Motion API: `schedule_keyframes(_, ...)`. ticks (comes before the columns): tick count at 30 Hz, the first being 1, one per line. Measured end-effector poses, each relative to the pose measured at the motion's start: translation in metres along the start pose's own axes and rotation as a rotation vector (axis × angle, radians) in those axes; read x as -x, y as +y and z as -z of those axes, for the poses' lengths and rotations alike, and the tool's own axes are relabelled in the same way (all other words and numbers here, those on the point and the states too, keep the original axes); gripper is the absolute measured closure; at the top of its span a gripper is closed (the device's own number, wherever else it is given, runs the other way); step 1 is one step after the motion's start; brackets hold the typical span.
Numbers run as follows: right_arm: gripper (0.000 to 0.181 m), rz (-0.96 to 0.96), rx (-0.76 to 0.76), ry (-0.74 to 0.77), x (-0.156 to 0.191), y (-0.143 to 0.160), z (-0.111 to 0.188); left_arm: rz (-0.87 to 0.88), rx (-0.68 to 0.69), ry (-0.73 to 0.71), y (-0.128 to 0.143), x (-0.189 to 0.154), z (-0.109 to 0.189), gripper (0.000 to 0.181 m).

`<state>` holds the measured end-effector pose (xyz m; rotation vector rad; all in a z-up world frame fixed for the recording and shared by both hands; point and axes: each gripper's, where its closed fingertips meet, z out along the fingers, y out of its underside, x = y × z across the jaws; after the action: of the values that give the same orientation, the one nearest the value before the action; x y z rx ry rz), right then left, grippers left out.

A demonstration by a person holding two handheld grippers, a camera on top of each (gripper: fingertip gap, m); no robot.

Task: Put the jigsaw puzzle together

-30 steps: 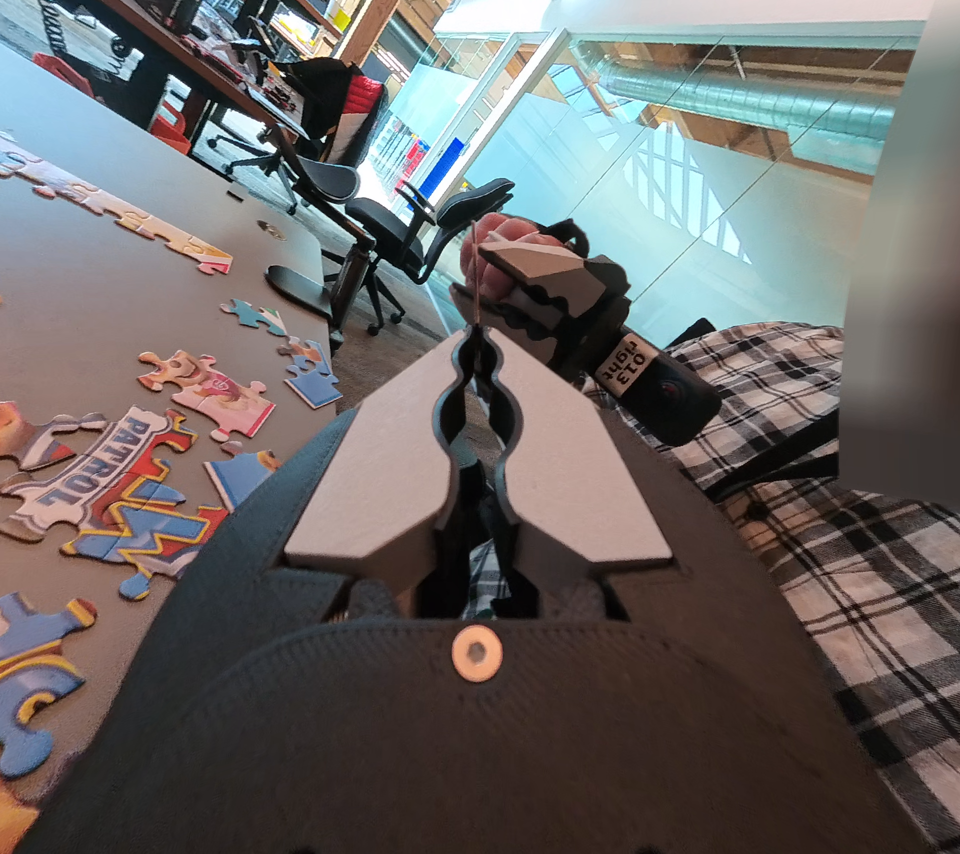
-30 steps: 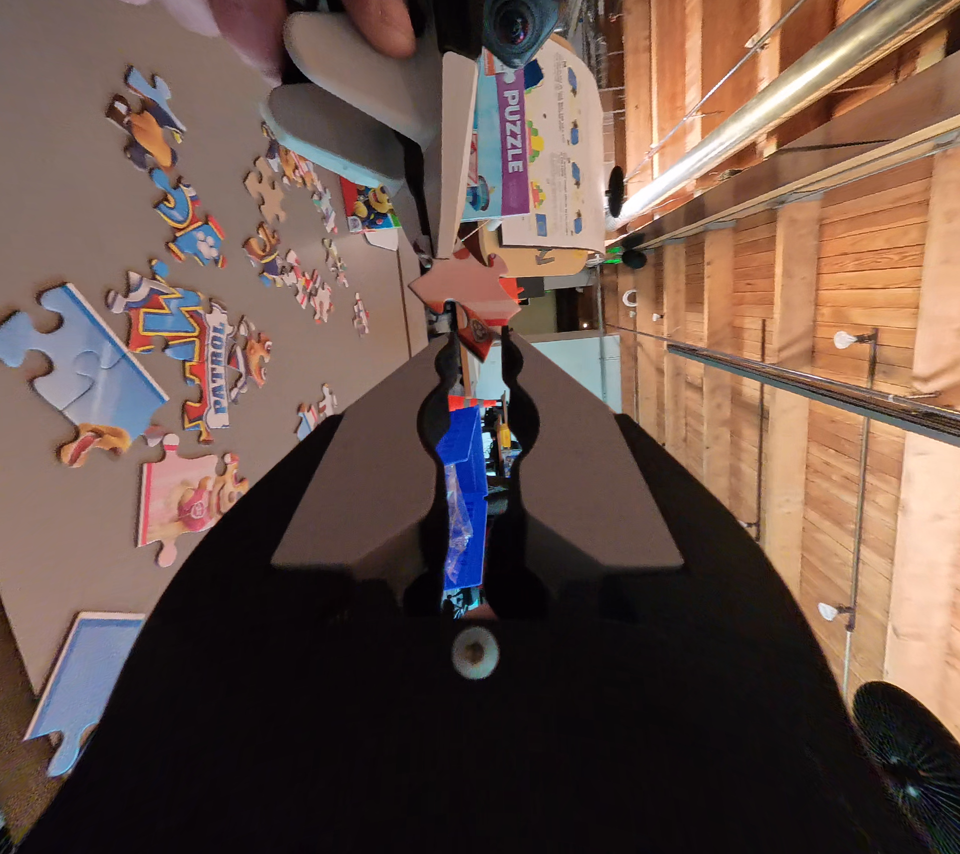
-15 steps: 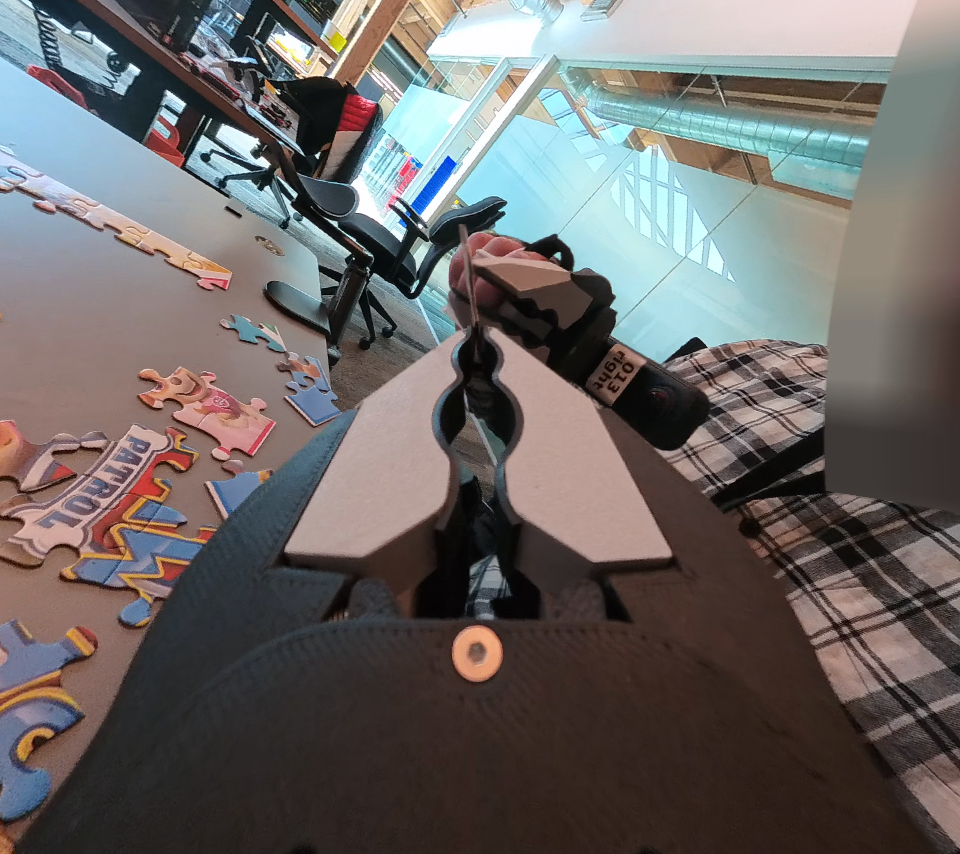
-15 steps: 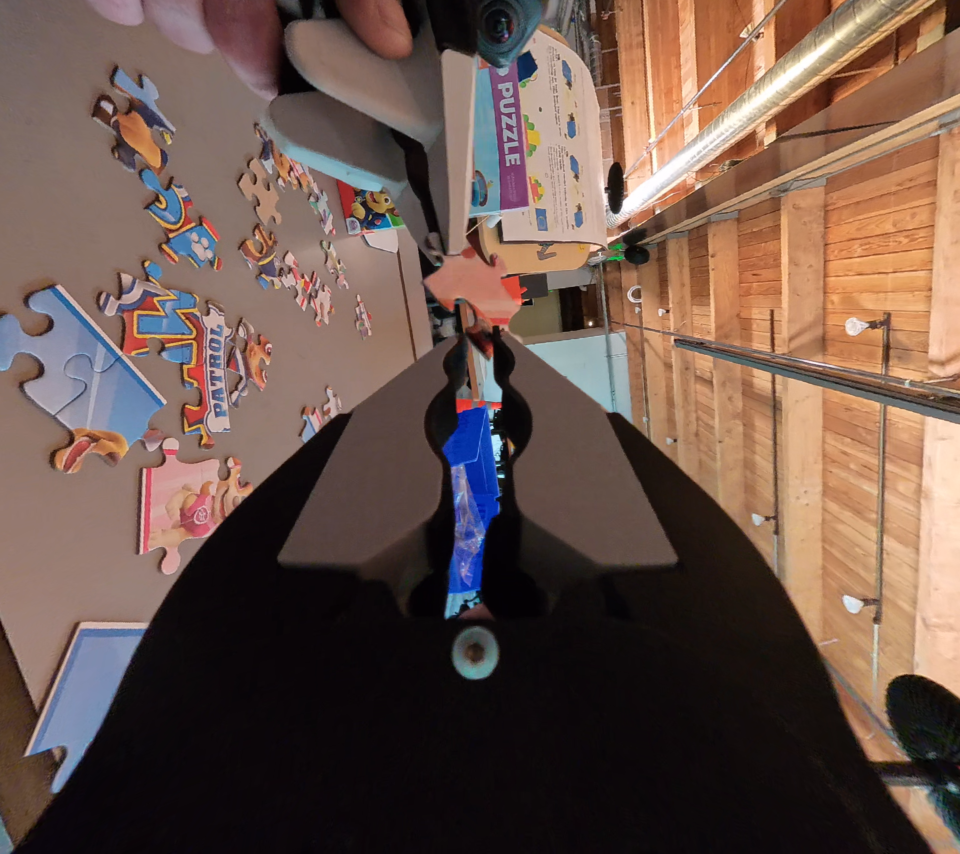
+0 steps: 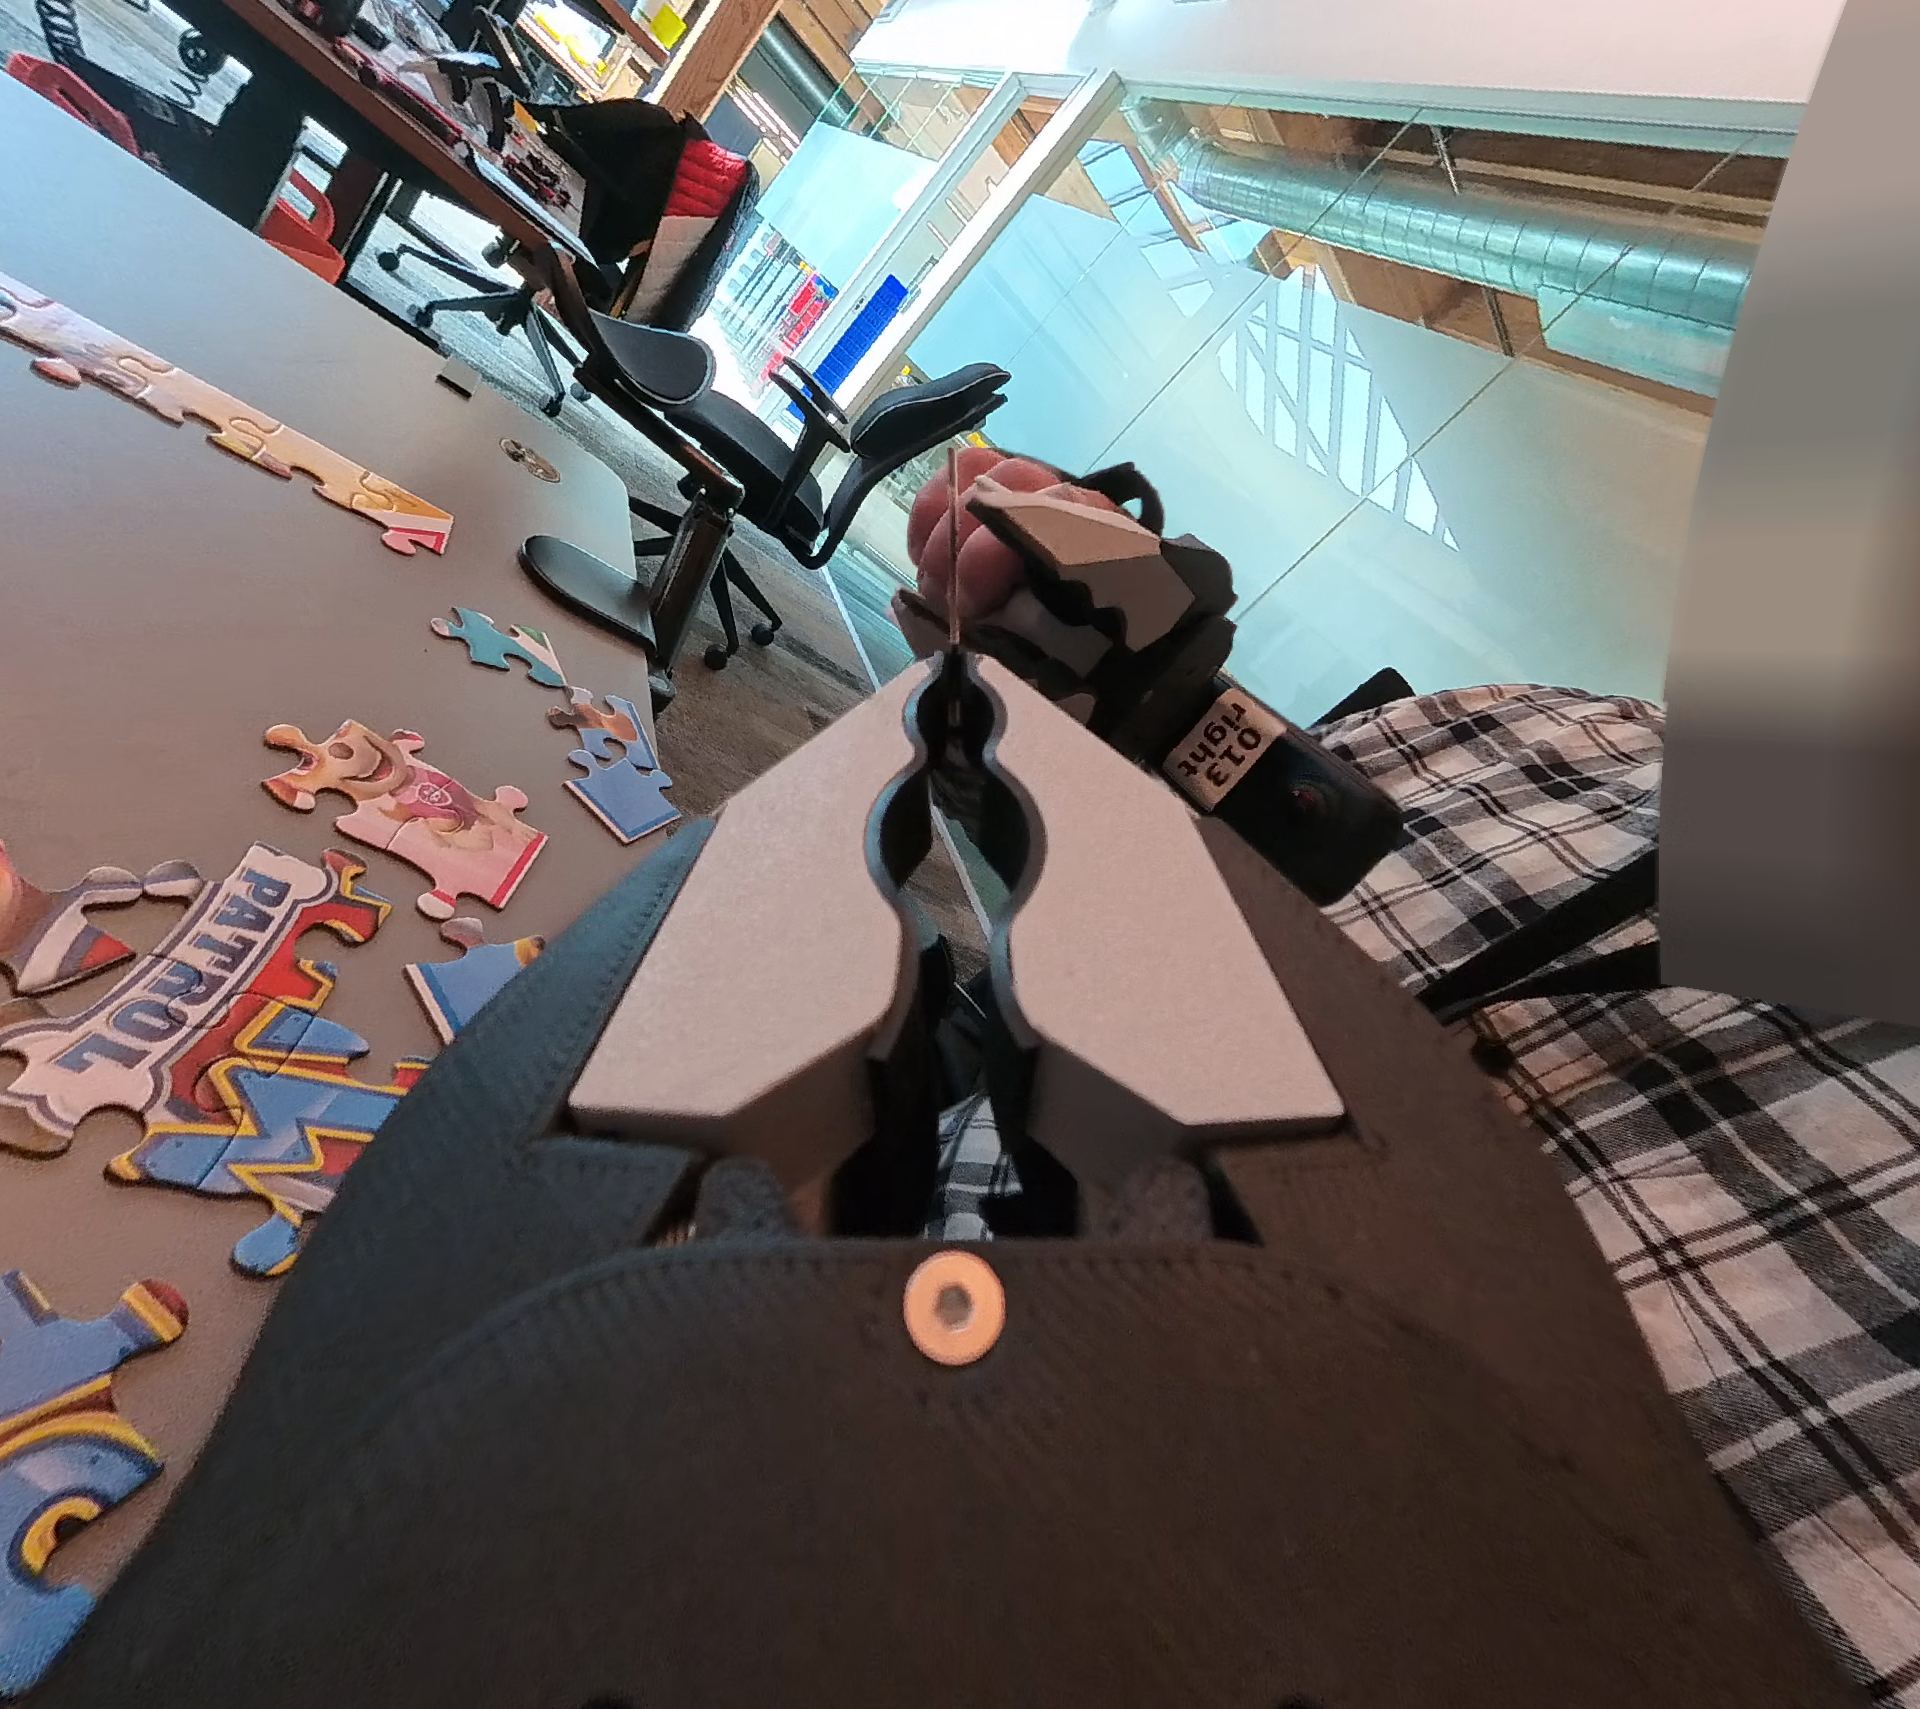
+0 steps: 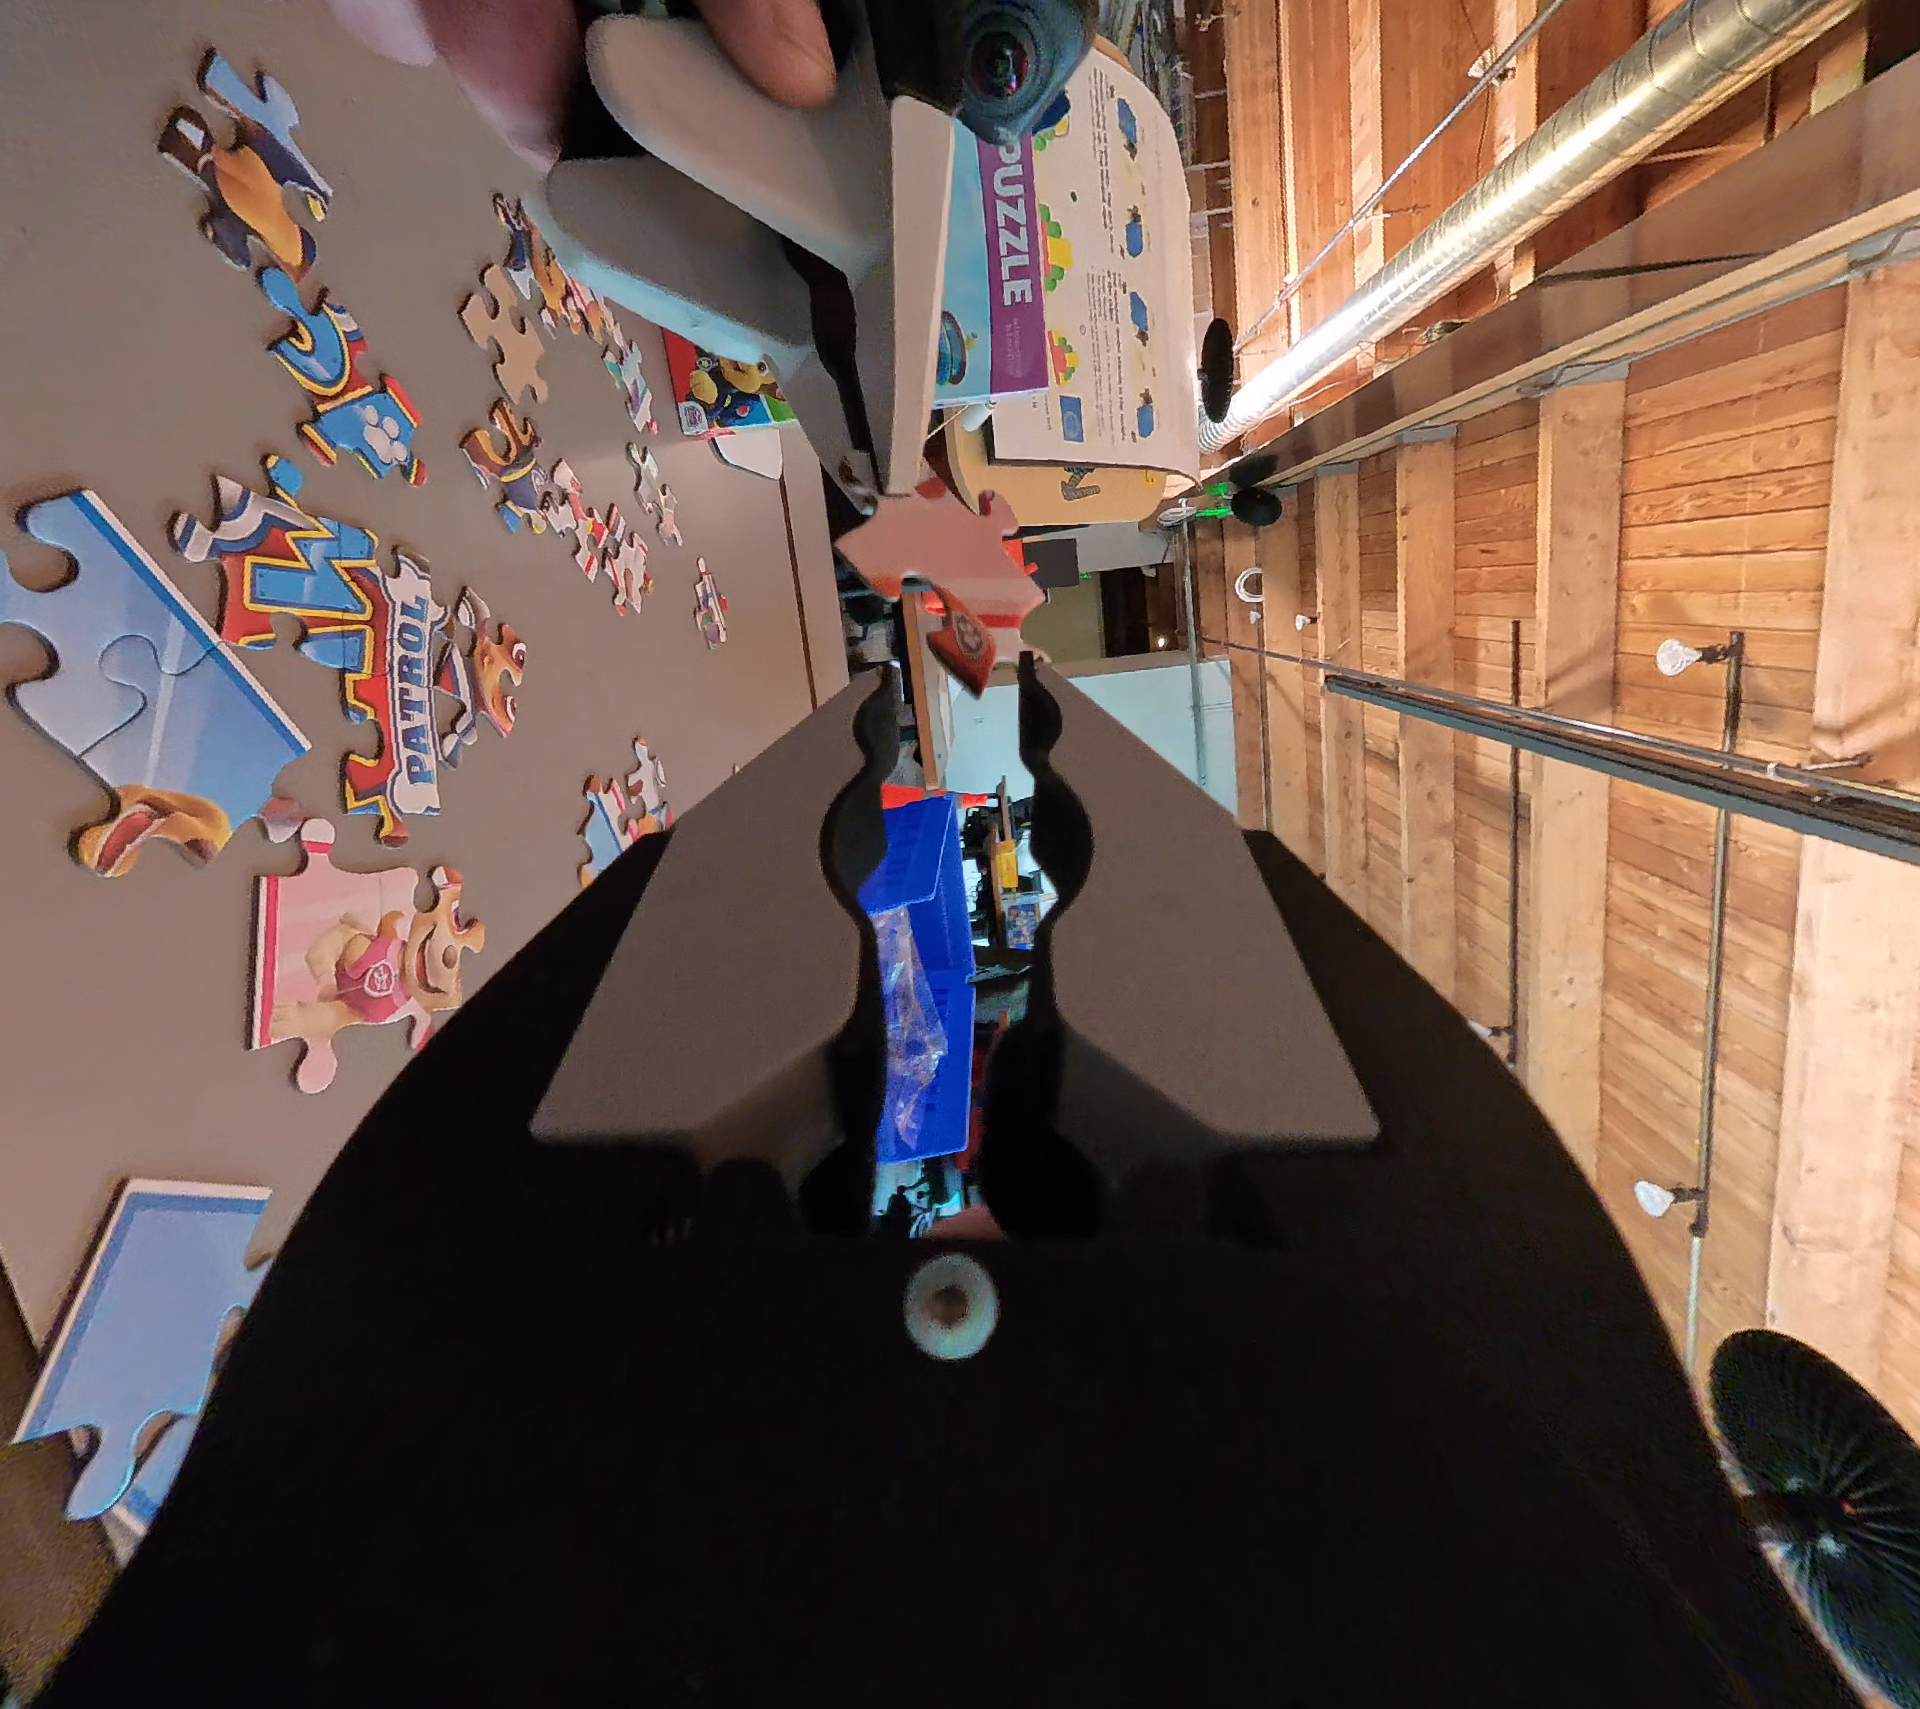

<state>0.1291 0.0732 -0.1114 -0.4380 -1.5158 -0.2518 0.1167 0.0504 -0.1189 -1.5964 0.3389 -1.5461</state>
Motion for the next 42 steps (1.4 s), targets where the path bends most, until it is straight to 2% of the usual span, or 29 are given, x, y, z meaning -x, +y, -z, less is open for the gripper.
schedule_keyframes(6, 0.175, 0.040, -0.006, -0.005, 0.002, -0.003, -0.002, 0.025, 0.012, 0.019, 0.004, 0.000, -0.006, 0.181)
schedule_keyframes(12, 0.181, 0.028, 0.005, -0.031, 0.008, 0.002, -0.002, 0.046, -0.007, 0.044, 0.003, 0.001, -0.008, 0.177)
schedule_keyframes(28, 0.181, -0.002, 0.058, -0.036, 0.008, 0.018, 0.001, 0.007, -0.060, 0.036, -0.006, 0.003, -0.005, 0.164)
schedule_keyframes(35, 0.181, -0.011, 0.097, -0.024, 0.005, 0.030, 0.002, -0.047, -0.041, -0.035, -0.004, 0.011, -0.002, 0.162)
schedule_keyframes(42, 0.181, -0.032, 0.159, -0.054, 0.014, 0.053, 0.007, -0.112, 0.034, -0.129, 0.007, 0.026, -0.005, 0.163)
